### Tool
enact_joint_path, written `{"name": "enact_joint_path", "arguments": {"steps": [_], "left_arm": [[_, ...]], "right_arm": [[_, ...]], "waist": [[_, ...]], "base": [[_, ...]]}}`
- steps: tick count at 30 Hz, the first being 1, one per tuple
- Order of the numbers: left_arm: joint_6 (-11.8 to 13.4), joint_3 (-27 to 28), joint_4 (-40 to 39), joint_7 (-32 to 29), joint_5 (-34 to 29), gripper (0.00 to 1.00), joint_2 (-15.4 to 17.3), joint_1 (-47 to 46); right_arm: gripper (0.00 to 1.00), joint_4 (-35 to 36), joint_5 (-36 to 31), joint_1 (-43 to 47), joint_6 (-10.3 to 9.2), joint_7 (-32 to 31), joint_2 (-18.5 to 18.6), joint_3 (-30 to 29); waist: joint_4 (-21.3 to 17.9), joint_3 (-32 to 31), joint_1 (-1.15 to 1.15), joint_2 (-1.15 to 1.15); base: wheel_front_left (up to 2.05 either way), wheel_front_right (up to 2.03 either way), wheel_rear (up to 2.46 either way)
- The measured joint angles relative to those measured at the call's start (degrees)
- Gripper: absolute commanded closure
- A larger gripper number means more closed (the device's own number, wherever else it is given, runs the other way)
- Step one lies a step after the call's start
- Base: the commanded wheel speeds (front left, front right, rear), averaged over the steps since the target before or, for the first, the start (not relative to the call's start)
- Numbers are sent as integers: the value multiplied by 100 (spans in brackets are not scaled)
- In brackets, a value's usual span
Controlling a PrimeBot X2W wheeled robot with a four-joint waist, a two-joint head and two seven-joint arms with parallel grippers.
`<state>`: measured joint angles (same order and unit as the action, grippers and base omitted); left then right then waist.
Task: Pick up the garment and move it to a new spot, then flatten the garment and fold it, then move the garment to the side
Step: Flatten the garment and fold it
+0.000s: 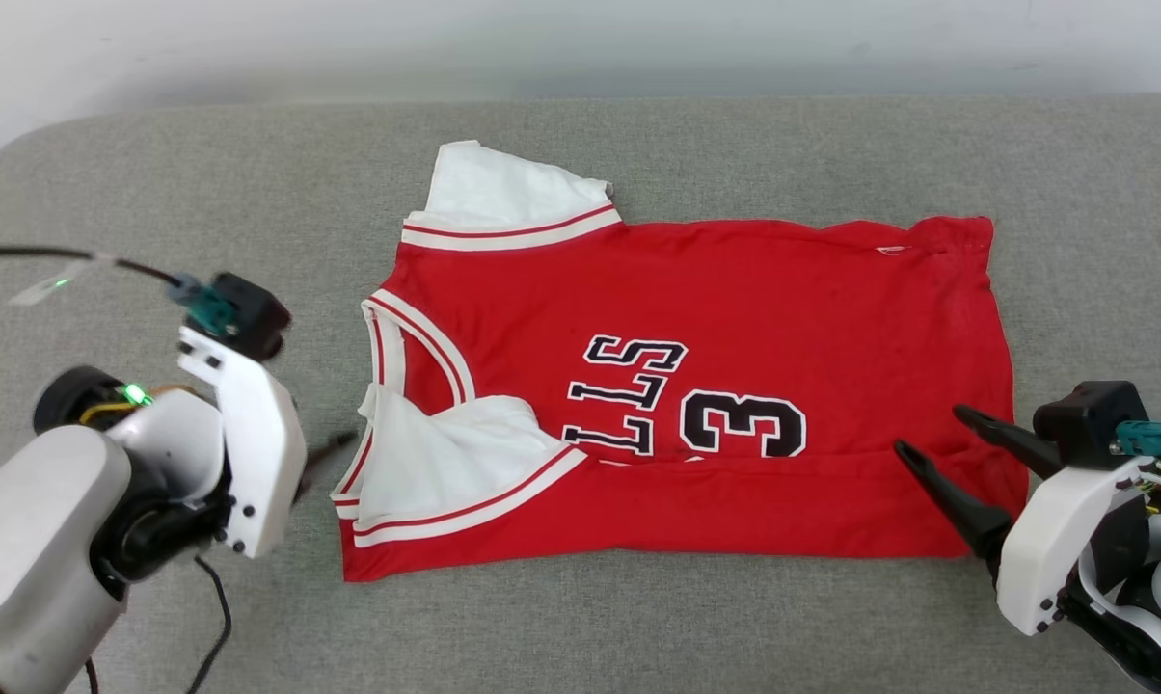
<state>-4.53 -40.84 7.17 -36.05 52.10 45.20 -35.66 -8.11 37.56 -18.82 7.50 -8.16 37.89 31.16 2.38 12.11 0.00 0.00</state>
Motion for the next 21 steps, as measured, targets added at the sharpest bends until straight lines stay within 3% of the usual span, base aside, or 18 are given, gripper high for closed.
{"name": "enact_joint_path", "arguments": {"steps": [7,17,19,20,21], "left_arm": [[0,-334,31,-1238,566,0,-32,-33],[-3,-654,724,-1270,464,0,-236,163],[-53,-654,775,-1210,478,87,-235,171],[-57,-649,808,-1158,479,100,-244,171],[-75,-650,835,-1127,490,100,-254,181]], "right_arm": [[0,81,1,-72,0,-242,-78,85],[0,-66,78,-421,0,-304,-170,369],[0,-76,70,-545,0,-304,-114,415],[0,-77,70,-617,0,-307,-83,437],[0,-79,70,-694,0,-333,-46,463]], "waist": [[-117,60,0,0],[-398,236,0,0],[-433,236,0,0],[-438,224,0,0],[-441,202,0,0]], "base": [[0,0,0],[0,0,0],[0,0,0],[0,0,0],[0,0,0]]}}
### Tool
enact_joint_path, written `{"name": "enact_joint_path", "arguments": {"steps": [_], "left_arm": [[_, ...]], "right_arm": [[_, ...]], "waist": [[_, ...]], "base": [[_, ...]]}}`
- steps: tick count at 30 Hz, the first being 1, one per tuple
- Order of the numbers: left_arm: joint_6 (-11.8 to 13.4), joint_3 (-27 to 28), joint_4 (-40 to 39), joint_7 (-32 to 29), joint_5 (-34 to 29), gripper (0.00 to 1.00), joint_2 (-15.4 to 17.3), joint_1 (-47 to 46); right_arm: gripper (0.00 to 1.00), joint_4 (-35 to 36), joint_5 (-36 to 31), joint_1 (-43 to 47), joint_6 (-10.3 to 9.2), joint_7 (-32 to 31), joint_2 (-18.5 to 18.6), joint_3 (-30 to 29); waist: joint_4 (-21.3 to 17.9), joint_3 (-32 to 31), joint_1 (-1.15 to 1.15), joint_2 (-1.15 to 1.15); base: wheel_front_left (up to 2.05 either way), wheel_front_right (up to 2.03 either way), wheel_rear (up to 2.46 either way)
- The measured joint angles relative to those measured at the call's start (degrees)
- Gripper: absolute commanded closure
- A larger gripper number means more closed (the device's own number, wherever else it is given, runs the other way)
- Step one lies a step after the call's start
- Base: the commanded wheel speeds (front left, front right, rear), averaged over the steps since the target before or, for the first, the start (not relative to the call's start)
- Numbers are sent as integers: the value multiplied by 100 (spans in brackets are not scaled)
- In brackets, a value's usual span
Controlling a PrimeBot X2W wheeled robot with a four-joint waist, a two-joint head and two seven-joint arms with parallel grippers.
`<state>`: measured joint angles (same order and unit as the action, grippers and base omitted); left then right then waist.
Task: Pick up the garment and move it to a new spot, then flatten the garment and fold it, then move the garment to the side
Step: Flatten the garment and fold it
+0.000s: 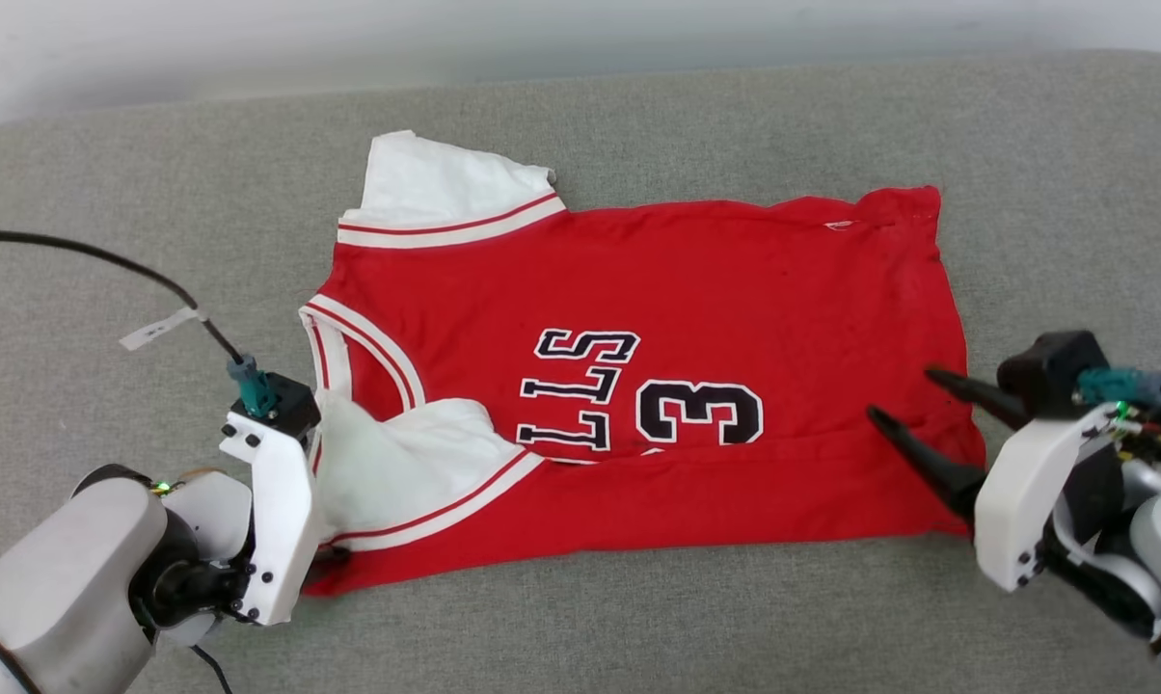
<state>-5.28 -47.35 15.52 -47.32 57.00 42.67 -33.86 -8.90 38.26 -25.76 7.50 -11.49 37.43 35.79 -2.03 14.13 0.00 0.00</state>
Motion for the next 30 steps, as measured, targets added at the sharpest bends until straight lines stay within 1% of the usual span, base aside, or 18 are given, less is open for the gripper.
{"name": "enact_joint_path", "arguments": {"steps": [3,5,6,7,8,9,11,13,14,15,16,19,21,27,30], "left_arm": [[-70,-54,24,125,-10,100,-55,47],[-90,-88,2,218,-90,100,-58,43],[-90,-88,2,218,-90,100,-58,43],[-124,-132,-44,266,-97,100,-67,43],[-124,-132,-44,266,-97,100,-67,43],[-134,-181,-132,297,-147,100,-47,40],[-142,-205,-242,325,-181,100,-5,31],[-163,-233,-350,338,-203,100,35,-8],[-163,-233,-350,338,-203,100,35,-8],[-165,-241,-446,339,-229,100,54,-35],[-174,-249,-489,339,-235,100,66,-49],[-176,-275,-591,348,-298,100,103,-96],[-177,-276,-630,367,-318,100,91,-130],[-176,-291,-691,433,-390,100,74,-171],[-170,-289,-695,477,-390,100,79,-170]], "right_arm": [[0,18,1,-306,0,-166,199,114],[0,57,45,-536,0,-414,366,258],[0,57,45,-536,0,-414,366,258],[0,94,160,-758,0,-799,556,445],[0,94,160,-758,0,-799,556,445],[0,121,303,-976,0,-1272,755,654],[0,136,557,-1150,0,-1869,968,905],[0,126,848,-1272,0,-2457,1107,1135],[0,126,848,-1272,0,-2457,1107,1135],[0,78,1095,-1372,0,-2903,1199,1269],[0,37,1162,-1424,0,-3081,1215,1338],[0,-222,1337,-1475,0,-3377,1167,1428],[0,-459,1376,-1467,0,-3419,1065,1479],[0,-1191,1408,-1162,-1,-3037,546,1571],[0,-1378,1443,-1101,-2,-2853,422,1606]], "waist": [[10,-89,0,0],[28,-161,0,0],[28,-161,0,0],[55,-235,0,0],[55,-235,0,0],[85,-299,0,0],[121,-340,0,0],[153,-357,0,0],[153,-357,0,0],[186,-345,0,0],[199,-331,0,0],[230,-267,0,0],[257,-215,0,0],[342,-44,0,0],[357,15,0,0]], "base": [[0,0,0],[0,0,0],[0,0,0],[0,0,0],[0,0,0],[0,0,0],[0,0,0],[0,0,0],[0,0,0],[0,0,0],[0,0,0],[0,0,0],[0,0,0],[0,0,0],[0,0,0]]}}
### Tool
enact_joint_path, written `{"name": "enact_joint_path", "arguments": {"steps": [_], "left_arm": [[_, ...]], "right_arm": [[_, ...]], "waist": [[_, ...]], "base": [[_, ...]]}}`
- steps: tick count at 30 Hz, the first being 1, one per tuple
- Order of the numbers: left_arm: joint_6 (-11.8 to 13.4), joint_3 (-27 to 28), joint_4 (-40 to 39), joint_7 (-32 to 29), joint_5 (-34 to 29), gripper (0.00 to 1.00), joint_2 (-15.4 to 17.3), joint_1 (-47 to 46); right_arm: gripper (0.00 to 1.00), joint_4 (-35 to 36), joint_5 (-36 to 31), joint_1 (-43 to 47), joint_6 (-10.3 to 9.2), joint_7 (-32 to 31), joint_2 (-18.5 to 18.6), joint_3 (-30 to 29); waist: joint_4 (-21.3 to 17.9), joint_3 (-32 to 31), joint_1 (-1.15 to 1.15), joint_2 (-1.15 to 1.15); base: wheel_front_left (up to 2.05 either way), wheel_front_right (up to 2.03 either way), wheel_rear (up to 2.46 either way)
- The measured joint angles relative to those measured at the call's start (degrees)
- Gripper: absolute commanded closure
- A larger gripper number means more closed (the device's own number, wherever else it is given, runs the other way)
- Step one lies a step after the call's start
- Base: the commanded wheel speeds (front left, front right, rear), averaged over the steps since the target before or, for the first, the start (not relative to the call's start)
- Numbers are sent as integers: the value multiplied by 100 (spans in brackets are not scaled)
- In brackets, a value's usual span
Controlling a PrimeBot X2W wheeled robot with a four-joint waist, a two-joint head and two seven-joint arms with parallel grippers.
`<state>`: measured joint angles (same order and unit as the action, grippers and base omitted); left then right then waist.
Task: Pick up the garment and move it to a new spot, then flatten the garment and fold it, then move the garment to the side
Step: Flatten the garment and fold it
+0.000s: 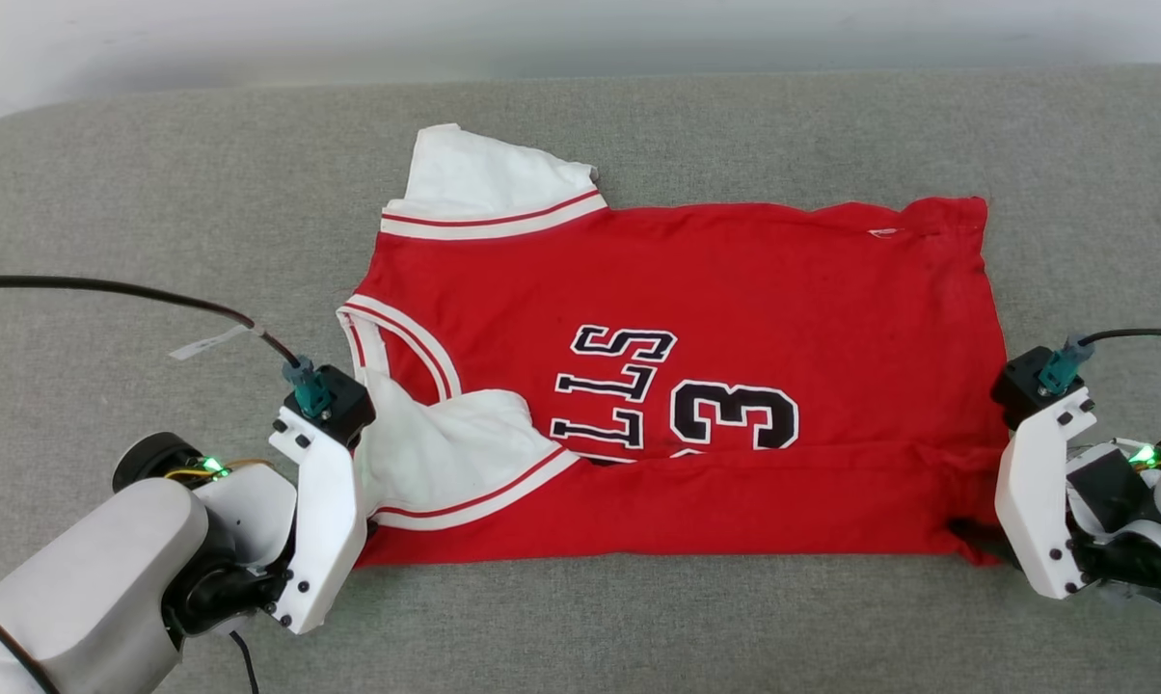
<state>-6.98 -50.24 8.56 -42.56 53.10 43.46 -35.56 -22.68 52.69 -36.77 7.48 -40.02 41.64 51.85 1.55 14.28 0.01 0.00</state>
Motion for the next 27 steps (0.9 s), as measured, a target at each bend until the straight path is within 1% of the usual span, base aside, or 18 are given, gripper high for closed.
{"name": "enact_joint_path", "arguments": {"steps": [1,2,5,6,7,11,13,19,23,27], "left_arm": [[0,0,0,0,0,100,0,0],[16,12,8,44,2,100,9,3],[44,37,26,109,38,100,29,54],[51,47,34,143,64,100,30,86],[65,60,42,170,86,100,34,126],[91,120,37,294,218,100,112,289],[93,147,-15,318,281,100,194,383],[159,177,-409,332,478,100,486,764],[282,168,-758,341,634,100,653,1115],[426,142,-1013,402,676,100,736,1366]], "right_arm": [[0,0,0,0,0,0,0,0],[0,-104,82,42,-8,153,-62,-14],[0,-137,81,44,-9,413,-93,55],[60,-147,93,43,-9,479,-104,70],[100,-141,103,40,-9,563,-110,90],[100,13,188,-6,-8,782,-96,252],[100,181,213,-17,-5,839,-1,342],[100,760,392,12,2,978,557,439],[100,1069,542,250,3,999,953,474],[100,1246,681,544,3,979,1222,450]], "waist": [[0,0,0,0],[-11,19,0,0],[-57,11,0,0],[-72,-4,0,0],[-88,-25,0,0],[-135,-185,0,0],[-154,-291,0,0],[-195,-590,0,0],[-213,-697,0,0],[-216,-711,0,0]], "base": [[0,0,0],[0,0,0],[0,0,0],[0,0,0],[0,0,0],[0,0,0],[0,0,0],[0,0,0],[0,0,0],[0,0,0]]}}
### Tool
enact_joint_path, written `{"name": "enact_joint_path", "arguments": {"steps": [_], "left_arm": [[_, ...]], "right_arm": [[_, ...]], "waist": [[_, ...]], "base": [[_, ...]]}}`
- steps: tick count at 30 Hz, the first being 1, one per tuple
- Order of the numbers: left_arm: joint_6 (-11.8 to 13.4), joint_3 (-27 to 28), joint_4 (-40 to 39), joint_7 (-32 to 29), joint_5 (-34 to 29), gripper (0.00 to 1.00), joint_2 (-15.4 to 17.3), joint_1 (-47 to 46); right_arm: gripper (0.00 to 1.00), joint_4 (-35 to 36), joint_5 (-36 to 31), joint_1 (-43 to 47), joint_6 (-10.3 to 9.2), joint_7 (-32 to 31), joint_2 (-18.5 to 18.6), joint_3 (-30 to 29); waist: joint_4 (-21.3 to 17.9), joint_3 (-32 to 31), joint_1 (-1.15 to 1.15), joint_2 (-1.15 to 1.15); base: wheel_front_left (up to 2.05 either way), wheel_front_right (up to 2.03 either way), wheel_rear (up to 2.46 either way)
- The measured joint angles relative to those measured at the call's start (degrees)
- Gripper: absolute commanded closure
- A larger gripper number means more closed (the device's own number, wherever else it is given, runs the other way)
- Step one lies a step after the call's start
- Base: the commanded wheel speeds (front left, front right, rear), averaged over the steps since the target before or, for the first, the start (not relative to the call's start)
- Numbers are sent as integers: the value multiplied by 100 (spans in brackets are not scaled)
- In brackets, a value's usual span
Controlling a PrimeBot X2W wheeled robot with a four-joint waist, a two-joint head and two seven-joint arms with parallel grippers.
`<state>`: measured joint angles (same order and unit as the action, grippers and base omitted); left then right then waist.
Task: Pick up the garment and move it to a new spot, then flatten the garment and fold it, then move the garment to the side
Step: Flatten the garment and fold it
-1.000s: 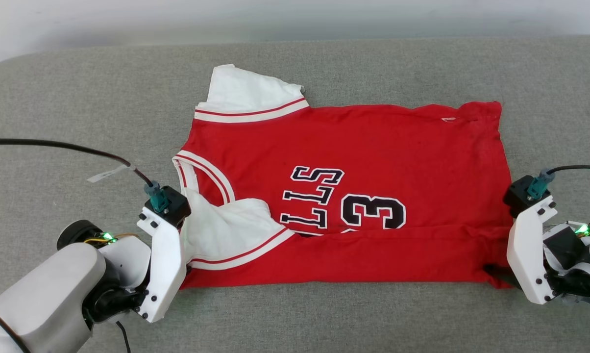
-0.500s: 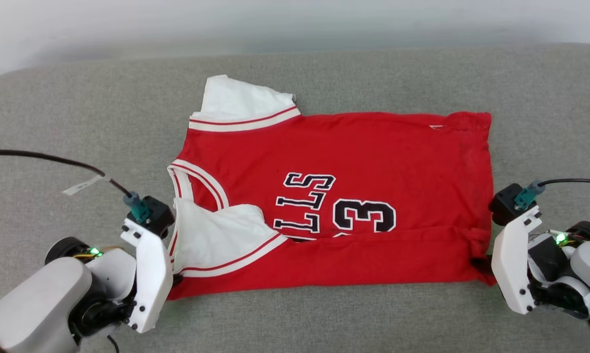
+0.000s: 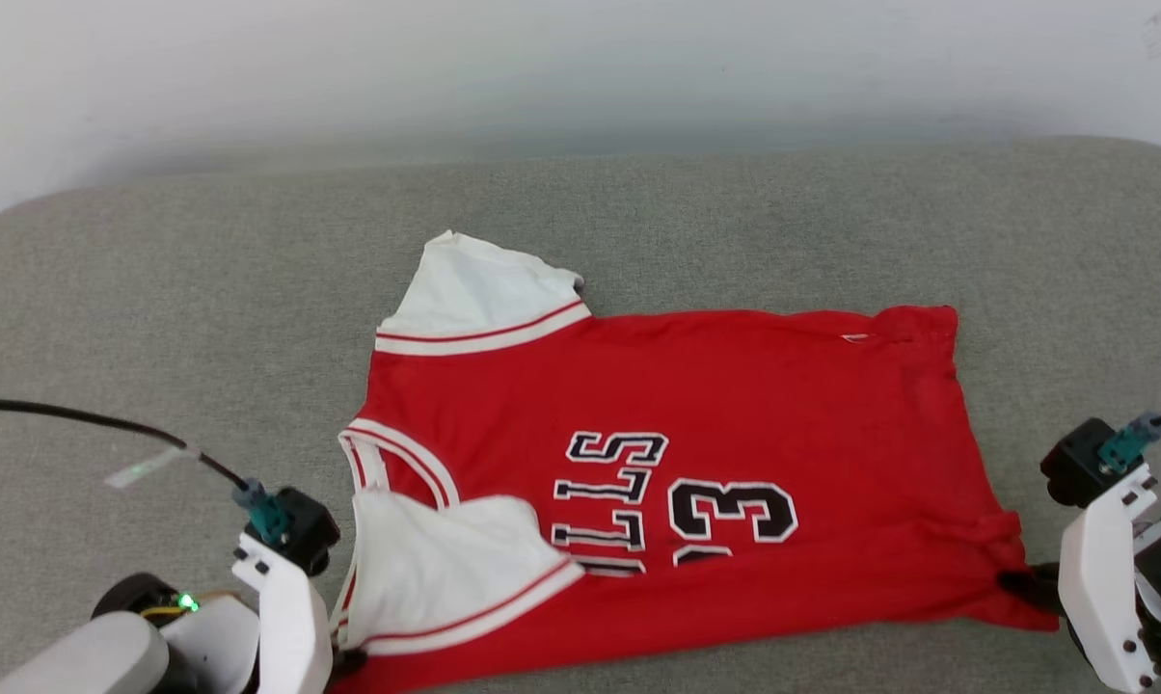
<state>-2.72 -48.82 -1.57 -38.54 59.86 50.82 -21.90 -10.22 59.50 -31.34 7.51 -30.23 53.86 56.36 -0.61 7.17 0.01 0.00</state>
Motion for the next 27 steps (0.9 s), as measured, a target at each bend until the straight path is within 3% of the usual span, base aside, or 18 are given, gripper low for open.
{"name": "enact_joint_path", "arguments": {"steps": [2,3,4,5,6,13,14,17,22,27], "left_arm": [[93,-60,-34,90,11,100,2,181],[121,-79,57,149,-65,100,-42,184],[136,-75,112,213,-87,100,-79,184],[147,-69,168,281,-152,47,-107,179],[166,-69,211,327,-223,0,-125,170],[142,181,248,560,-280,0,32,-42],[159,383,178,810,-472,0,162,-305],[178,570,218,1134,-798,0,180,-667],[221,828,560,1436,-1077,0,-13,-1356],[110,981,899,1244,-1172,0,-176,-2234]], "right_arm": [[100,-60,-8,174,0,-10,1,-59],[100,-318,-53,288,0,37,-205,-140],[69,-410,-64,315,0,110,-291,-192],[0,-485,-98,322,0,174,-367,-233],[0,-524,-159,325,0,264,-424,-266],[0,-548,-836,350,0,1586,-594,-827],[0,-589,-1168,359,0,2334,-804,-1378],[0,-677,-1539,422,-1,2986,-1127,-2152],[0,-471,-2329,810,-1,3675,-1694,-3390],[0,279,-3154,1360,-1,4007,-2459,-4674]], "waist": [[-30,107,0,0],[-51,209,0,0],[-51,235,0,0],[-49,252,-1,0],[-42,253,-1,0],[4,-21,-1,0],[-4,-147,-1,0],[-53,-149,-1,0],[-122,58,-1,0],[-220,466,-1,0]], "base": [[0,0,0],[0,0,0],[0,0,0],[0,0,0],[0,0,0],[0,0,0],[0,0,0],[0,0,0],[0,0,0],[0,0,0]]}}
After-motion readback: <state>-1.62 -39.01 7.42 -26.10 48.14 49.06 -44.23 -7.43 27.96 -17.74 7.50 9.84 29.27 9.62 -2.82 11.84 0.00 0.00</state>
